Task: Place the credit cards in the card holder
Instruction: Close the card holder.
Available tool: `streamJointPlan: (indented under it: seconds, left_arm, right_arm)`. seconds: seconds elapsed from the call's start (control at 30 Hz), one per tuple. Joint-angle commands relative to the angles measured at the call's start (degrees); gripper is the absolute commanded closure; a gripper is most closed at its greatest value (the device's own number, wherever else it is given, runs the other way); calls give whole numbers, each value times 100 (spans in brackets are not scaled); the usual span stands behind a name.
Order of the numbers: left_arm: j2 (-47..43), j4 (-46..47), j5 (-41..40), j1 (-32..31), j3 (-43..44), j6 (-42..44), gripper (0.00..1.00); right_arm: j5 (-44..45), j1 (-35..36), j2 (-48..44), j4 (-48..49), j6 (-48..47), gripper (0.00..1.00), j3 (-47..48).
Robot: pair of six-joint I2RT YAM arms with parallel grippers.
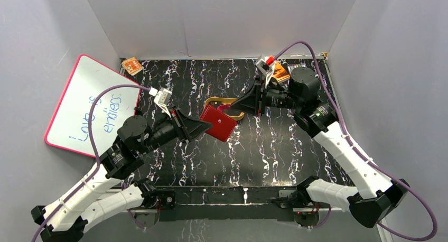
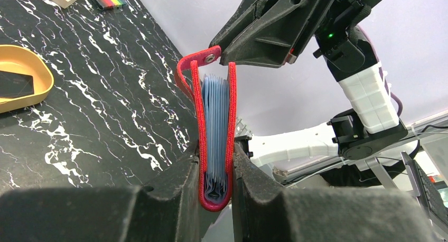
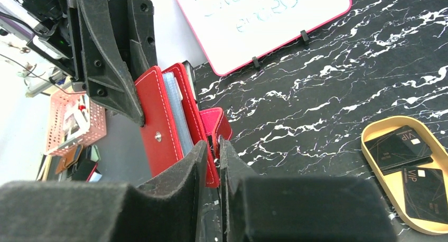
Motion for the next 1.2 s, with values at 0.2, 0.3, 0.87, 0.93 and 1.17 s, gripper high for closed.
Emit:
streamJointPlan:
  seconds: [0.2,0.3,0.87,0.93,1.17]
  left_arm:
    - [-149,330,117,3,14,31,100]
    - [-149,332,120,4,9,31,100]
    - [-147,346,128,4,12,22,100]
    - [-142,337,127,4,14,27,100]
    - [-150,297,81,4,4,46,100]
  right_arm:
    - [-120,3,-48,258,32,84,133]
    - [-88,8,-51,228,23,78,124]
    - [-19,3,-120,234,-66,78,89]
    - [-72,4,-127,274,-50,85,89]
    - [-199,3,-123,348,73,100,168]
